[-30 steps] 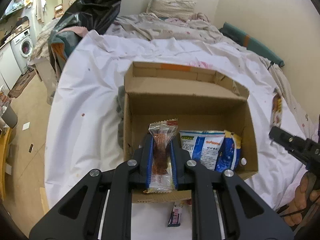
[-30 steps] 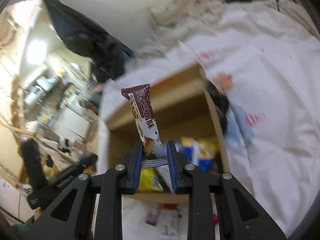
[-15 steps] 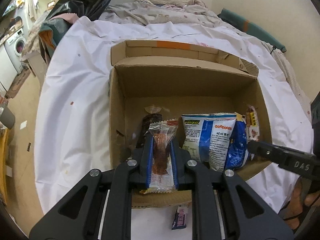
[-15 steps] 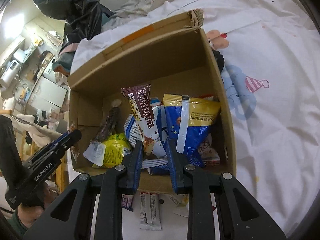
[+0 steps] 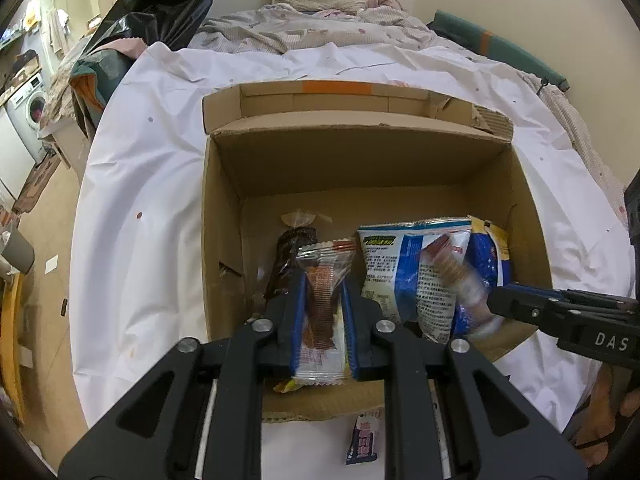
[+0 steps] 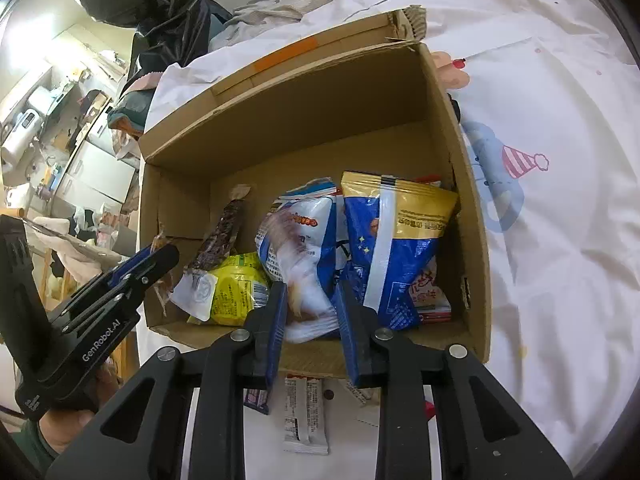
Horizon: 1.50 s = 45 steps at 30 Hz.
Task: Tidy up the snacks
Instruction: 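Carry both snacks over the box and open both tools to drop them inside, then withdraw both tools from the box back over the remaining snacks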
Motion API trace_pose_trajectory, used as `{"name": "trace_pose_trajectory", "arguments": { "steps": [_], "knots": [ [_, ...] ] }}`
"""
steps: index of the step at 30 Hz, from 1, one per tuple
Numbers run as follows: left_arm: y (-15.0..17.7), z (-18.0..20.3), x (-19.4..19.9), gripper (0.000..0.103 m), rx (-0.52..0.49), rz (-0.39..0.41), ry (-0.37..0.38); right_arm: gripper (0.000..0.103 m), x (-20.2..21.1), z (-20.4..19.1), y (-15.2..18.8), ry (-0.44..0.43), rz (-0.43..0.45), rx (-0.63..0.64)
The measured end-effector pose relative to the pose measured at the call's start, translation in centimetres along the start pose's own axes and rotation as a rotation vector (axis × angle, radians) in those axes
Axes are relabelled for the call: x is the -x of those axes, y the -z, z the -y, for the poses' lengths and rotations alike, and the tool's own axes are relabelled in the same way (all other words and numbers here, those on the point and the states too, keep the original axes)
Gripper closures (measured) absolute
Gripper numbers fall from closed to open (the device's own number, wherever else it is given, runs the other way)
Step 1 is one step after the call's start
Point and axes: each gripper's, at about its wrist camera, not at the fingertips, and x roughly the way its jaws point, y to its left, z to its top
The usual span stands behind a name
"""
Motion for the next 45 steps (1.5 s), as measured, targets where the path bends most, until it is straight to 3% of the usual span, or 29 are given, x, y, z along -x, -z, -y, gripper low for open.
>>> {"name": "trace_pose_trajectory", "arguments": {
  "steps": [3,5,7,9,11,12,13,29,36,40,45],
  "knots": [
    [0.0,-0.3,0.0,0.085,0.013,-0.004,0.011,0.075,-0.1,-0.3,-0.1,-0.011,0.0,0.006],
    [-0.1,-0.4,0.1,0.078,0.015,0.0,0.013,0.075,0.0,-0.5,-0.1,-0.02,0.001,0.007],
    [-0.1,-0.4,0.3,0.055,0.017,0.007,0.013,0.075,0.1,-0.5,-0.2,-0.034,0.005,0.0],
    [-0.1,-0.4,0.8,0.044,0.019,0.029,0.015,0.074,0.2,-0.5,-0.3,-0.045,0.014,-0.007],
    [-0.2,-0.2,1.1,0.035,0.009,0.04,0.02,0.063,0.4,-0.5,-0.5,-0.056,0.022,-0.014],
    [-0.1,-0.1,1.2,0.03,0.005,0.046,0.023,0.05,0.6,-0.4,-0.5,-0.063,0.031,-0.018],
    [-0.1,0.0,1.3,0.028,0.003,0.049,0.023,0.044,0.8,-0.4,-0.5,-0.067,0.043,-0.019],
    [0.0,-1.0,2.3,0.028,0.047,0.07,0.029,0.04,2.3,0.1,-0.5,-0.062,0.089,-0.028],
    [0.3,-2.2,3.8,0.027,0.086,0.104,0.027,0.025,3.8,0.4,0.3,-0.057,0.131,-0.028],
    [0.6,-2.5,5.0,0.006,0.094,0.126,0.046,0.014,4.6,0.3,1.0,-0.045,0.15,-0.022],
    [1.7,-2.6,5.5,0.005,0.108,0.109,0.046,0.007,5.4,-0.1,1.9,-0.035,0.168,-0.004]
  ]
}}
